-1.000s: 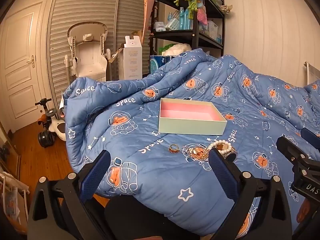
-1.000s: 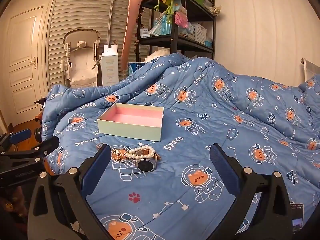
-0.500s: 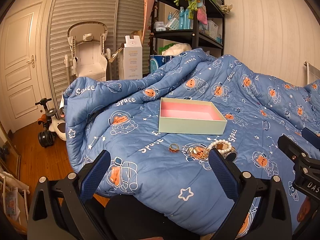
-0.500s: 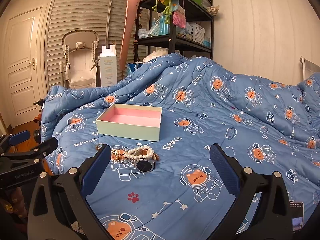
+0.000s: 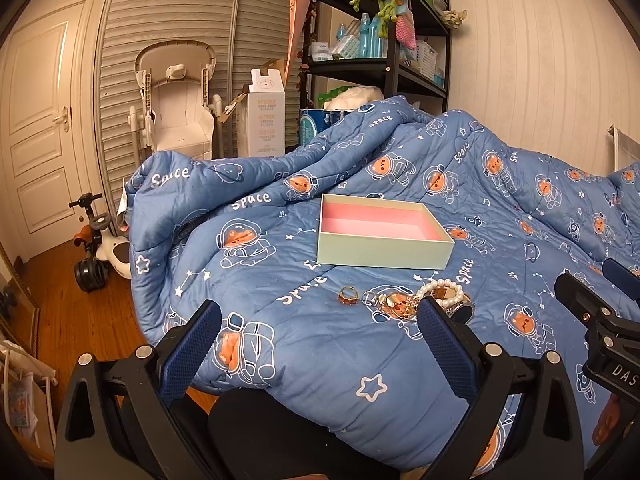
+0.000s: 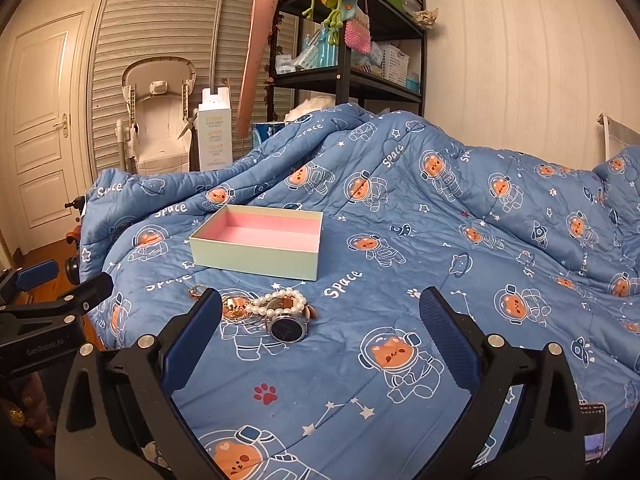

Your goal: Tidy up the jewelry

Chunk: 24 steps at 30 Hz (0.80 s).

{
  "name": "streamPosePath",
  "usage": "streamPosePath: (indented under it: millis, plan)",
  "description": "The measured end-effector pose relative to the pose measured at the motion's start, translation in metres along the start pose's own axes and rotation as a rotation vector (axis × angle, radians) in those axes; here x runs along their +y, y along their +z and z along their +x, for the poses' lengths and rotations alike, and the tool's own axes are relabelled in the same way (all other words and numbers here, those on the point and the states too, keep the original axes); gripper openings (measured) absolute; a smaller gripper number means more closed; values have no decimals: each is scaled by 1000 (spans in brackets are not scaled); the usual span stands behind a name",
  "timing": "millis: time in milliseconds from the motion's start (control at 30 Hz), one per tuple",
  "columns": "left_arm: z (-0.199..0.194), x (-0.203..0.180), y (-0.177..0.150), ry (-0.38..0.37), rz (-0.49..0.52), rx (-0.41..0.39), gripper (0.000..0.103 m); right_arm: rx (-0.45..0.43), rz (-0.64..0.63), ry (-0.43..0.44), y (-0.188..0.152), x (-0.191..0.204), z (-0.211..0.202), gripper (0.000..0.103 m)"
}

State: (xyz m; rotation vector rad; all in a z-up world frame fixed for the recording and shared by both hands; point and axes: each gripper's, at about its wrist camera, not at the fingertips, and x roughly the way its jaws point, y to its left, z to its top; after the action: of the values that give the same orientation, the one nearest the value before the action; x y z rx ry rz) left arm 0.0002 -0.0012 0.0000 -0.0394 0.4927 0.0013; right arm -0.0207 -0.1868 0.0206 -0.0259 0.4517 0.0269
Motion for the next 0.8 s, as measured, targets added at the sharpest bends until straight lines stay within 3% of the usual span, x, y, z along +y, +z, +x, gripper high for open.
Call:
streamPosePath:
  millis: [800]
  plan:
    - [5, 4, -5, -7, -5, 15, 96, 3, 14, -3, 1, -3, 2, 97]
